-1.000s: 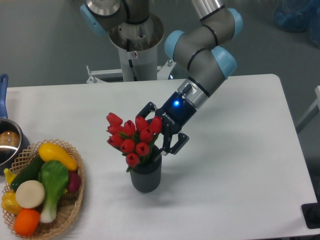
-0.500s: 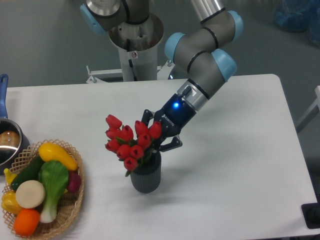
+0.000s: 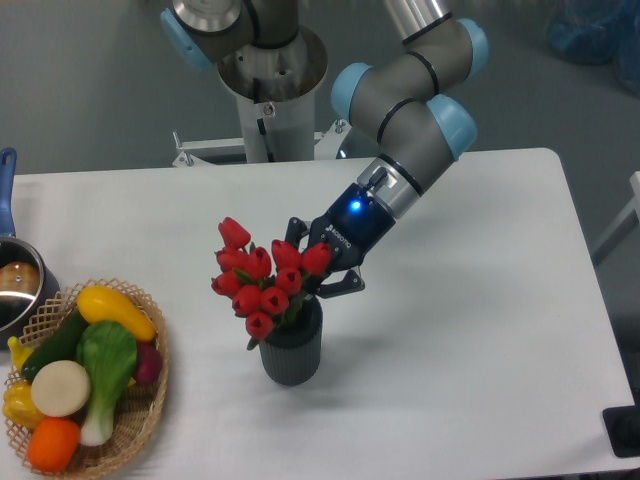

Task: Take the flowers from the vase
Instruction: 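Tighten the grip on the tulip bunch and begin lifting, then lift the held tulips up out of the grey vase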

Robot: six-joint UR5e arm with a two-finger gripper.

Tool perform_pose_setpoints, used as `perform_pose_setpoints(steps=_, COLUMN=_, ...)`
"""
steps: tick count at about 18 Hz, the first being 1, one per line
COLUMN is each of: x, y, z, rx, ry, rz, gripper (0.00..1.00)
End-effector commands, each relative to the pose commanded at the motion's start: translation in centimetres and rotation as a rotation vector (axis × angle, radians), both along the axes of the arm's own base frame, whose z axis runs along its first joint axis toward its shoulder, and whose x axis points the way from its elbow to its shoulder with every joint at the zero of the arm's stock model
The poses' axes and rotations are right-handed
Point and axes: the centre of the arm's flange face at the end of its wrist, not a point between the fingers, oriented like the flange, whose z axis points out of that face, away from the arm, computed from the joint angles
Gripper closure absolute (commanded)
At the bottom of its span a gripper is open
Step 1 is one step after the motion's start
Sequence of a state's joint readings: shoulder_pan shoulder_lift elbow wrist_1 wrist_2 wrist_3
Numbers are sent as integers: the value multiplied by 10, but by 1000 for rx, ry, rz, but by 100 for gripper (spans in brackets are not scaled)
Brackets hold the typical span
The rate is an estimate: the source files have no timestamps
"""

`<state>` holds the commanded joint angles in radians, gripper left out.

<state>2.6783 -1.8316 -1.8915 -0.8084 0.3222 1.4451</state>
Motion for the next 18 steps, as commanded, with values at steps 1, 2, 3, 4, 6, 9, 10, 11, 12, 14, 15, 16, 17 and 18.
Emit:
perform_pose_setpoints(steps=1, x=-1, y=0, z=8, rx=8, ry=-6, rz=5, gripper=78)
perform_pose_setpoints(steps=2, x=-5, y=-3, z=17, rx=15, ry=-17, rz=20, gripper=78)
perform_pose_setpoints(steps=3, x=-7, y=-4, z=25, rx=20, ry=-30, rz=28, gripper=78)
perform_pose_setpoints(steps=4, x=-8, y=-4, z=34, rx=24, ry=-36, rz=35, gripper=78)
perform_pose_setpoints(steps=6, x=-11, y=-3, z=49, rx=21, ry=-54, rz=49, gripper=78)
perform_pose_setpoints(steps=9, x=-11, y=-3, z=65, rx=17, ry=-73, rz=64, gripper=78)
perform_pose_setpoints(steps=10, x=-9, y=-4, z=71, rx=16, ry=-77, rz=69, gripper=78)
perform_pose_setpoints(steps=11, x=-8, y=-4, z=75, rx=14, ry=-85, rz=73, gripper=78)
perform_pose_setpoints(steps=12, x=-7, y=-6, z=81, rx=14, ry=-88, rz=80, gripper=78)
perform_pose_setpoints(steps=14, x=-10, y=-10, z=87, rx=12, ry=-96, rz=94, gripper=78)
perform_pose_setpoints(steps=15, x=-10, y=-10, z=89, rx=11, ry=-102, rz=97, gripper=78)
perform_pose_setpoints(steps=16, x=-10, y=-11, z=96, rx=13, ry=-102, rz=102, gripper=78)
perform_pose_setpoints(steps=17, x=-11, y=-11, z=102, rx=10, ry=-108, rz=109, gripper=78)
perform_pose_setpoints(steps=18, x=-17, y=-14, z=114, rx=7, ry=-123, rz=130, gripper=78)
